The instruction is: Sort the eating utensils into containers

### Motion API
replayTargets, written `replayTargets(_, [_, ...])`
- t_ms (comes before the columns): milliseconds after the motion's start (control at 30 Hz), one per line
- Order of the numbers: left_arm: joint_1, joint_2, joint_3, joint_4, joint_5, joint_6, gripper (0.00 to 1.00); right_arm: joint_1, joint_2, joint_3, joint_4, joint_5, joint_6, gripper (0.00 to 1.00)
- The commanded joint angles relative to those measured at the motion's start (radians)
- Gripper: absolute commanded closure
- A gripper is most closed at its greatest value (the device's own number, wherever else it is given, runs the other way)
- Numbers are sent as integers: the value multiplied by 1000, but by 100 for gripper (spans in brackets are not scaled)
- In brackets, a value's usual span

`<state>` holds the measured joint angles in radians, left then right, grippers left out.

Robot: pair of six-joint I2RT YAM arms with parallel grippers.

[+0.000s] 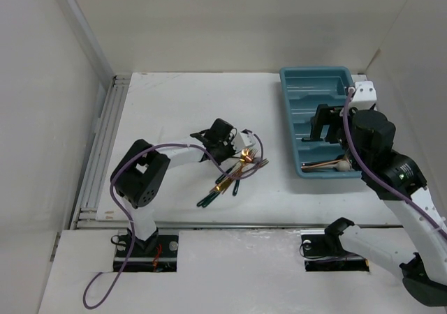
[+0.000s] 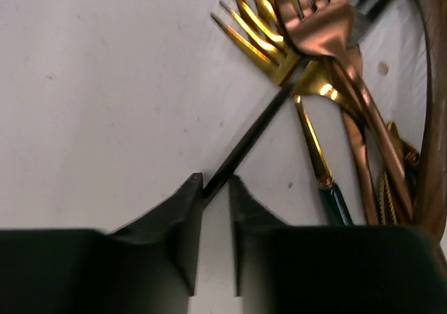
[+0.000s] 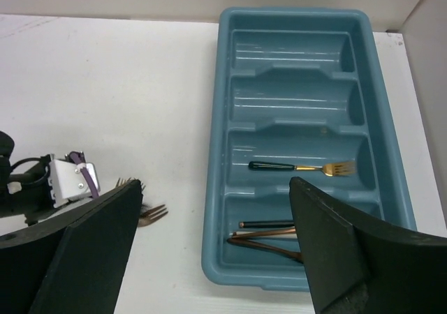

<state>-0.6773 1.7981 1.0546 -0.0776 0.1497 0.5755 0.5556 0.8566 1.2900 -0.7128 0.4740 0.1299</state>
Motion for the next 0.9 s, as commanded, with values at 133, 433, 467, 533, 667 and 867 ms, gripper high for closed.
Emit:
replayTargets(133, [-13,64,-22,-25,42,-32,100,-5,18,74,-13,41,20,14])
replayTargets(433, [78,-34,263,-186,-111,-85,100,-5,9,43,55,70,-41,18])
replayTargets(467, [62,-48,283,-186,-128,-65,100,-5,9,43,74,71,-55,18])
replayTargets(533, [42,-63,352,-215,-119,-52,100,-5,9,43,87,81,-65,18])
replayTargets(667, [42,-62,462,-284,-29,-104,100,-5,9,43,96,90,-87,18])
replayTargets(867, [-42,38,649,-233,85,-163,100,-5,-30,91,84,152,-96,19])
